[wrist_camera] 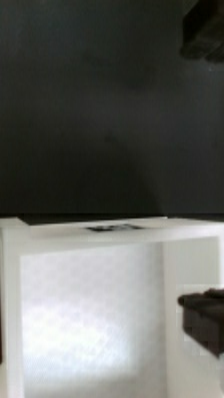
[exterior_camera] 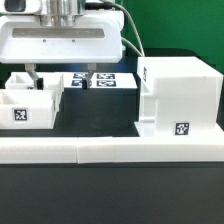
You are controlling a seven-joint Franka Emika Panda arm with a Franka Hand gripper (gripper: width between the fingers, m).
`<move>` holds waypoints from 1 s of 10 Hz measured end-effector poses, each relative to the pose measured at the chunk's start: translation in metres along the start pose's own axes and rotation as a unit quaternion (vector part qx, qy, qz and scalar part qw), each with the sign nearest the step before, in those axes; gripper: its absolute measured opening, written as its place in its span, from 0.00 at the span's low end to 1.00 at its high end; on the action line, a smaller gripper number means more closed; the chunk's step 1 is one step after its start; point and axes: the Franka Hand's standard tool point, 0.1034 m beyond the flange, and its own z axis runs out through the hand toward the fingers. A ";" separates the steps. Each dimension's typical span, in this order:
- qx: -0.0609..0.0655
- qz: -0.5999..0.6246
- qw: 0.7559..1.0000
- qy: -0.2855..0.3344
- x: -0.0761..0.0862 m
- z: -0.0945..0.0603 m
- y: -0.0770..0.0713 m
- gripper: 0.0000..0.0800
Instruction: Assemble drawer
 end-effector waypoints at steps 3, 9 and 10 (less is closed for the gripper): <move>0.025 -0.006 0.999 -0.036 -0.007 0.004 0.022 0.81; 0.011 -0.010 0.999 -0.033 -0.022 0.036 0.022 0.81; 0.006 -0.012 1.000 -0.028 -0.023 0.043 0.021 0.81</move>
Offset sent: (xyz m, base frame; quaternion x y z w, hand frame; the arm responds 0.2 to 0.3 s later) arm -0.0137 -0.0100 -0.0212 0.0336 -0.0160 -0.0031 0.9993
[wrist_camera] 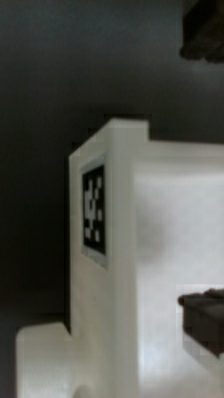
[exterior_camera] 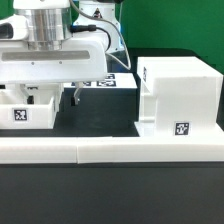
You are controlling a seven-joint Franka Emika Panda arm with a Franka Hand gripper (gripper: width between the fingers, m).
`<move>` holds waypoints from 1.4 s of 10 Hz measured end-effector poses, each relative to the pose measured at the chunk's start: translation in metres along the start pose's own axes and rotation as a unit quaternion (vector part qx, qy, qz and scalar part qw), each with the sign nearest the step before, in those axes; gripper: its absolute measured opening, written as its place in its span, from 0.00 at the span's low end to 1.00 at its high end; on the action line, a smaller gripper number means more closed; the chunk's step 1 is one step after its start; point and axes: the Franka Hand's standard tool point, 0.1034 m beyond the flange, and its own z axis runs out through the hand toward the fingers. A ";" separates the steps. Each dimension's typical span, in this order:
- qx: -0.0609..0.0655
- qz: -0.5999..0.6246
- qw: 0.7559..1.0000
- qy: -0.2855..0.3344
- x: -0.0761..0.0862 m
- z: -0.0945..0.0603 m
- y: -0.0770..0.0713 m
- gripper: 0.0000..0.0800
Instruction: Assemble drawer
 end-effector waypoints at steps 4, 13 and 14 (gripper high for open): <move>-0.003 -0.001 1.000 -0.002 -0.008 0.007 0.000 0.55; -0.003 -0.001 1.000 -0.001 -0.008 0.007 -0.001 0.05; -0.003 -0.001 1.000 -0.001 -0.008 0.007 -0.001 0.05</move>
Offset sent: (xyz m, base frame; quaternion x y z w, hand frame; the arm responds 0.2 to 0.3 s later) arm -0.0114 -0.0013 -0.0057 0.0007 0.0065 0.0058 1.0000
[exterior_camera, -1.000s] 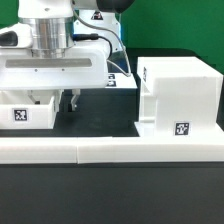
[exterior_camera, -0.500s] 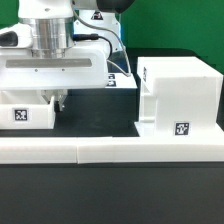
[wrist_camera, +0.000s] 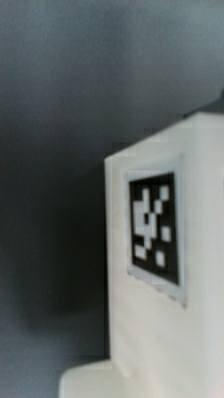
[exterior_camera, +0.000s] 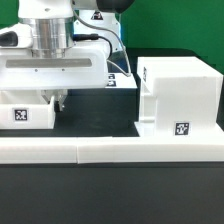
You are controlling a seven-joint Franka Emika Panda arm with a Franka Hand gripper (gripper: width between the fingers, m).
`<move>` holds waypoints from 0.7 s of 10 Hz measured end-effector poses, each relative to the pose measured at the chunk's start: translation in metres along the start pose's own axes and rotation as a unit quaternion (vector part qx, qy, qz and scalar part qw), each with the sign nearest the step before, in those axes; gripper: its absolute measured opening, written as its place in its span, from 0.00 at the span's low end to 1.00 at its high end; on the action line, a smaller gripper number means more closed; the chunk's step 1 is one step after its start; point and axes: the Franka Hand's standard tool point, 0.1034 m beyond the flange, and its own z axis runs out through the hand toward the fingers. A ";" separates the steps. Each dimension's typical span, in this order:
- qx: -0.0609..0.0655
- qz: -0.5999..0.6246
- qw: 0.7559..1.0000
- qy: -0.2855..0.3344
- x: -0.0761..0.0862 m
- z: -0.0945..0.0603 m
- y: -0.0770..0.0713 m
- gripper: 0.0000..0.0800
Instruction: Assemble drawer
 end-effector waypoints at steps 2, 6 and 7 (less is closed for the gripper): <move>-0.001 -0.007 1.000 0.004 0.005 -0.004 -0.008 0.05; 0.005 -0.021 1.000 0.010 0.017 -0.020 -0.028 0.05; 0.005 -0.016 1.000 0.011 0.019 -0.021 -0.031 0.05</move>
Offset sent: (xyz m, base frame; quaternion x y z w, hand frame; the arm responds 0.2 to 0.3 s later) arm 0.0104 0.0206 0.0248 0.0055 -0.0095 -0.0125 0.9999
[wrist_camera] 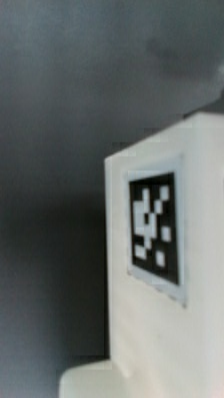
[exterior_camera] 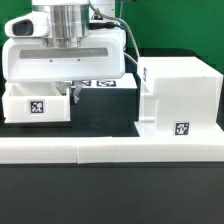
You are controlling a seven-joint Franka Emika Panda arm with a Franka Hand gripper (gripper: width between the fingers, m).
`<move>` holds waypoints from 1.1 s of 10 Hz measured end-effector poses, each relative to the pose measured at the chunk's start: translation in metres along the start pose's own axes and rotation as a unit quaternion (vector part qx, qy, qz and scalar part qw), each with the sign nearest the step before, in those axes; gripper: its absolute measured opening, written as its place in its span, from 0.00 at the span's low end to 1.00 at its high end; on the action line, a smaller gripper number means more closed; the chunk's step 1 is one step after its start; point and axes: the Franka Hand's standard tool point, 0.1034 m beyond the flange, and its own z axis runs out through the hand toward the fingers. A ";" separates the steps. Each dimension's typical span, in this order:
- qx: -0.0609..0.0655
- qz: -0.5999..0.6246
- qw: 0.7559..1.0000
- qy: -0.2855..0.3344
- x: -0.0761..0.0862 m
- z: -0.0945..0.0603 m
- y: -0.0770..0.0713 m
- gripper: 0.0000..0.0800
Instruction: Assemble drawer
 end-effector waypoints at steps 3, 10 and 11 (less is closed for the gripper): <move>-0.001 -0.035 0.999 -0.001 -0.002 0.003 0.001 0.05; -0.015 -0.310 0.951 -0.001 0.009 0.005 -0.008 0.05; -0.016 -0.339 0.941 -0.003 0.008 0.005 -0.006 0.05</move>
Offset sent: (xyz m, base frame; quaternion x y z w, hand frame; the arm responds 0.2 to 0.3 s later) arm -0.0014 -0.0003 -0.0119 -0.0128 0.0343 -0.2612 0.9646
